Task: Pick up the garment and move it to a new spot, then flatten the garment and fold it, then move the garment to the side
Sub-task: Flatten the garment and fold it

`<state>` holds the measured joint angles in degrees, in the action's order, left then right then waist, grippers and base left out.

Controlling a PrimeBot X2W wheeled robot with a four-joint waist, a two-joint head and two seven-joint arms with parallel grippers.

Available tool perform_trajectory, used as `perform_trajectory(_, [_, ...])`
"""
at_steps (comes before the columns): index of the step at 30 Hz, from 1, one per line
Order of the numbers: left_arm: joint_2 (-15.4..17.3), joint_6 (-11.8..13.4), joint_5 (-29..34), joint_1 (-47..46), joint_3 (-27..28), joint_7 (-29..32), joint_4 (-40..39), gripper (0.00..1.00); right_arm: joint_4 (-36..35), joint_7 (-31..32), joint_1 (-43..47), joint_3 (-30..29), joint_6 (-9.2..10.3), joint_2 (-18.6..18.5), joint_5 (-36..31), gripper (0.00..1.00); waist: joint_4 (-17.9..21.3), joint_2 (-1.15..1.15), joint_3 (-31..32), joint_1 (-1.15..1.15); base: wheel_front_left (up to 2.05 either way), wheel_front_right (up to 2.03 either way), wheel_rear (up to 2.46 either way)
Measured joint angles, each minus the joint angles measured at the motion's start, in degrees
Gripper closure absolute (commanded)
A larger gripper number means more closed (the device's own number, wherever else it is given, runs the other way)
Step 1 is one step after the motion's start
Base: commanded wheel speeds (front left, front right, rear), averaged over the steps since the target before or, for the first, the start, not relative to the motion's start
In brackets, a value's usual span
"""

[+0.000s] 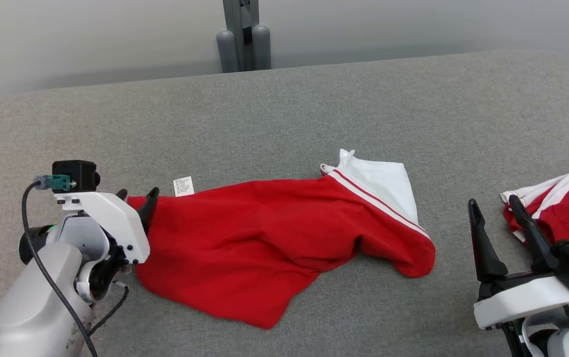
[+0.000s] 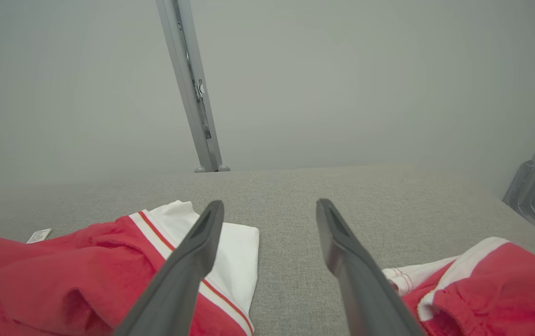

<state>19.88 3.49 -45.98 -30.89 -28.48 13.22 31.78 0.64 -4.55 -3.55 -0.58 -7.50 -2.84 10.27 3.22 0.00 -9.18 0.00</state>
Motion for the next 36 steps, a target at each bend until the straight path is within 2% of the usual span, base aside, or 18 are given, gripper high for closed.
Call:
perform_trajectory(1, [-0.2,-1.2,-1.0,-2.8,0.2,2.3,6.0,0.14,0.5,-0.5,-0.6,0.0,0.00,0.0,0.3,0.00,0.5,0.00,-1.0,0.00,0.00,0.00,0.00])
perform_trajectory(3, [-0.2,-1.5,-1.1,-4.0,0.3,2.9,8.7,0.20,0.7,-0.7,-0.9,0.0,0.00,0.0,0.4,0.00,0.6,0.00,-1.4,0.00,0.00,0.00,0.00])
perform_trajectory(4, [-0.5,-2.5,-1.9,-5.0,0.4,3.5,10.9,0.25,0.9,-0.9,-1.4,0.2,0.00,0.0,0.5,0.00,0.6,0.00,-1.9,0.00,0.00,0.00,0.00])
perform_trajectory(5, [-0.8,-2.9,-2.1,-5.4,0.3,3.9,12.0,0.40,1.1,-1.1,-1.6,0.4,0.00,0.0,0.8,0.00,0.7,0.00,-2.1,0.00,0.00,0.00,0.00])
perform_trajectory(6, [-1.1,-3.4,-2.5,-5.8,0.3,4.2,13.1,0.51,1.3,-1.2,-1.9,0.6,0.00,0.0,0.8,0.00,0.8,0.00,-2.3,0.00,0.00,0.00,0.00])
perform_trajectory(7, [-1.4,-3.7,-3.0,-6.0,0.3,4.5,14.1,0.69,1.5,-1.3,-2.0,0.8,0.00,0.0,0.9,0.00,0.9,0.00,-2.4,0.00,0.00,0.00,0.00])
perform_trajectory(8, [-1.7,-4.2,-3.1,-6.3,0.2,4.8,15.0,0.93,1.7,-1.4,-2.1,0.9,0.00,0.0,1.1,0.00,0.9,0.00,-2.6,0.00,0.00,0.00,0.00])
perform_trajectory(9, [-2.0,-4.7,-3.3,-6.6,0.1,5.0,15.9,1.00,1.8,-1.4,-2.2,1.0,0.00,0.0,1.5,0.00,1.0,0.00,-2.7,0.00,0.00,0.00,0.00])
perform_trajectory(12, [-2.3,-6.1,-3.4,-7.6,-0.2,4.5,17.9,1.00,2.2,-1.9,-2.6,1.0,0.00,0.0,1.8,0.00,1.3,0.00,-3.0,0.00,0.00,0.00,0.00])
perform_trajectory(16, [-2.2,-6.9,-1.7,-8.9,-0.8,0.2,18.1,1.00,2.5,-2.2,-2.6,0.3,0.00,0.0,2.3,0.00,1.0,0.00,-3.2,0.00,0.00,0.00,0.00])
perform_trajectory(17, [-1.3,-7.6,0.6,-6.1,-2.1,-6.7,12.2,1.00,2.5,-2.5,-2.1,-0.8,0.00,0.0,2.3,0.00,-0.3,0.00,-2.6,0.00,0.00,0.00,0.00])
perform_trajectory(19, [-1.1,-7.4,1.6,-2.4,-3.2,-8.6,8.5,1.00,2.4,-2.5,-1.7,-1.1,0.00,0.0,2.3,0.00,-1.0,0.00,-2.4,0.00,0.00,0.00,0.00])
perform_trajectory(23, [-0.3,-5.3,2.9,6.4,-4.8,-11.1,0.1,1.00,1.8,-1.9,-1.5,-1.6,0.00,0.0,2.2,0.00,-2.7,0.00,-2.2,0.00,0.00,0.00,0.00])
perform_trajectory(29, [1.4,-1.3,3.9,15.9,-6.9,-10.7,-10.8,1.00,0.7,-0.9,-1.5,-2.1,0.00,0.0,1.3,0.00,-5.2,0.00,-2.4,0.00,0.00,0.00,0.00])
perform_trajectory(36, [2.5,3.4,3.7,21.3,-5.8,-11.2,-15.7,1.00,0.2,-0.1,-1.7,-1.8,0.00,0.0,0.9,0.00,-6.0,0.00,-2.3,0.00,0.00,0.00,0.00])
